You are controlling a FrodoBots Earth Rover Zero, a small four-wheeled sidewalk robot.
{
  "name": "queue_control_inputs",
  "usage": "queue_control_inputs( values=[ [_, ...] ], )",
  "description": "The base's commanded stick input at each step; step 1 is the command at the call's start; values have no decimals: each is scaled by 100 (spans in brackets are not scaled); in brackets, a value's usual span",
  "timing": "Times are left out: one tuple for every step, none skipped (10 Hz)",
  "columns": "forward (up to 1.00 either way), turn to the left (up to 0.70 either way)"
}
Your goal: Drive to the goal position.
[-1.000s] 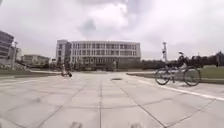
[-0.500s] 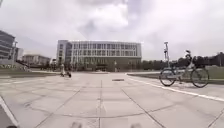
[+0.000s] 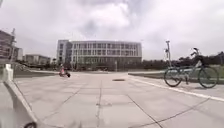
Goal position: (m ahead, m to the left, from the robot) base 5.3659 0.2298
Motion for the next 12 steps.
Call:
queue_control_inputs(
  values=[
    [70,0],
    [70,0],
    [70,0],
    [70,0],
    [70,0],
    [70,0],
    [70,0],
    [70,0],
    [70,0],
    [70,0],
    [70,0],
    [70,0]
  ],
)
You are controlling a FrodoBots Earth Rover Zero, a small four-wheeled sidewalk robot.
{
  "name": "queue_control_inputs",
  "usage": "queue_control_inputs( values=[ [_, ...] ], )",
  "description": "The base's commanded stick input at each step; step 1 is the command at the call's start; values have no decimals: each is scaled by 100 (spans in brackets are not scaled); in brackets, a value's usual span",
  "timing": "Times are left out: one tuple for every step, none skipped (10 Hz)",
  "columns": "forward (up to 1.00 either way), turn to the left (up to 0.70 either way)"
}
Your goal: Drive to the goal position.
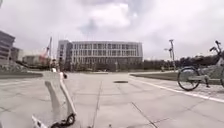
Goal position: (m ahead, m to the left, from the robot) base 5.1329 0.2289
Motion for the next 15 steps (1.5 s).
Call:
queue_control_inputs(
  values=[
    [70,-14],
    [70,-30],
    [70,-31],
    [70,-3],
    [70,-1],
    [70,0],
    [70,0],
    [70,0],
    [70,0],
    [70,0],
    [70,0],
    [70,0],
    [70,0],
    [70,0],
    [70,0]
  ],
)
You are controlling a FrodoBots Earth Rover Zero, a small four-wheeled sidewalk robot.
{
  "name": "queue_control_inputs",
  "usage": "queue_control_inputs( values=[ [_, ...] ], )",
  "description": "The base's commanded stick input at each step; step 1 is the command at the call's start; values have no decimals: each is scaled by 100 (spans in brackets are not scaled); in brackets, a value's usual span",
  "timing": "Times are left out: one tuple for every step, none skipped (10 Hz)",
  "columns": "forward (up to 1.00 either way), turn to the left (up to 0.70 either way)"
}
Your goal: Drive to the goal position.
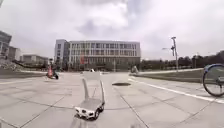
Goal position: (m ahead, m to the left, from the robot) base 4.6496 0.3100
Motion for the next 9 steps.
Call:
queue_control_inputs(
  values=[
    [70,0],
    [70,0],
    [70,0],
    [70,0],
    [70,0],
    [70,0],
    [70,0],
    [70,0],
    [70,0]
  ],
)
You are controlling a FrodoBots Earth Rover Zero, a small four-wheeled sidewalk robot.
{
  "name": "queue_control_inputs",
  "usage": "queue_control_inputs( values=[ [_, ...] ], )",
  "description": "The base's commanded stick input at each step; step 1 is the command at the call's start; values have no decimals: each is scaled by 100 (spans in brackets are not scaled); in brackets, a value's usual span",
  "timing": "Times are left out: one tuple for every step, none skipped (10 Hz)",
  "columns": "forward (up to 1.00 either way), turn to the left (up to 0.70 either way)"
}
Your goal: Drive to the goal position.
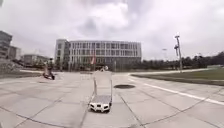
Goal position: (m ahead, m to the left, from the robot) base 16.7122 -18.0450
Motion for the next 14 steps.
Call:
queue_control_inputs(
  values=[
    [70,0],
    [70,0],
    [70,0],
    [70,0],
    [70,0],
    [70,0],
    [70,0],
    [70,0],
    [70,0],
    [70,0],
    [70,0],
    [70,0],
    [70,0],
    [70,0]
  ],
)
